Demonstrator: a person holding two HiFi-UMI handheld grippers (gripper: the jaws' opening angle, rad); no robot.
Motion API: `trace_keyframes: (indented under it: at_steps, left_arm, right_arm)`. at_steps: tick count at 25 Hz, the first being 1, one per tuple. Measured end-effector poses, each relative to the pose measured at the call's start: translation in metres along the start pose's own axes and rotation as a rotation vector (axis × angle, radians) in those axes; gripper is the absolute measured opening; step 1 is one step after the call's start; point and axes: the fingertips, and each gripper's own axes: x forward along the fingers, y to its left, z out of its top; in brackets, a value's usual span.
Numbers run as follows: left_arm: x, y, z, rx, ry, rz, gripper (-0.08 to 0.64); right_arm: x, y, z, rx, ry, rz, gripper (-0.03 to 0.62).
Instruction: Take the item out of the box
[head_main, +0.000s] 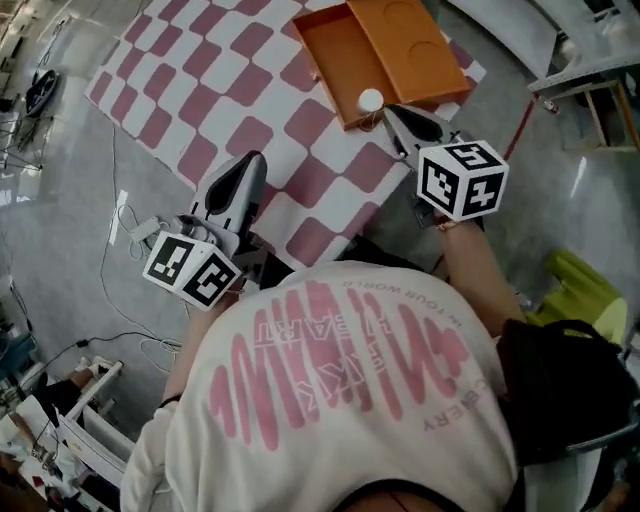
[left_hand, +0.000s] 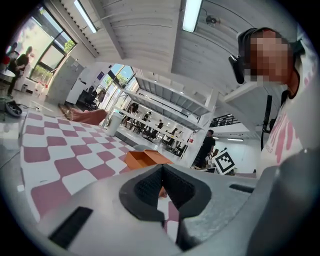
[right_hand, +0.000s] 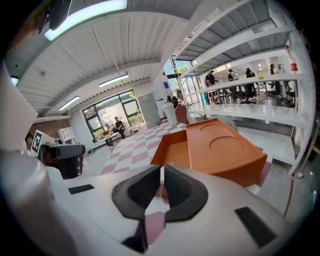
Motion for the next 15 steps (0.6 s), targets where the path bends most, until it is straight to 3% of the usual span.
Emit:
trace_keyframes:
  at_steps: [2,4,5,10,15]
  left_arm:
    - [-0.002,0.0,0.002,0.003,-0.005,0.028,0.008]
    - [-0.006,0.0,0.006,0.007,-0.012,0.059,0.008]
    - [-0.008,0.001,0.007,0.01,-0.015,0.075,0.008]
    - [-0.021,0.009,0.011,0.003,-0.021,0.152,0.008]
    - [-0.032,0.02,0.006,-0.027,-0.019,0.204,0.008]
  right_arm:
    - [0.006,-0.002,0.009,-0.022,0.001,0.016,0.014]
    - [0.016,-0.002,0.013,-0.038,0.017,0.036,0.139]
    - [0.021,-0.002,0.014,-0.047,0.026,0.042,0.153]
    - [0.04,-0.001,0.007,-0.098,0.071,0.051,0.168]
    - [0.048,0.002,0.0,-0.27,0.115,-0.018,0.186]
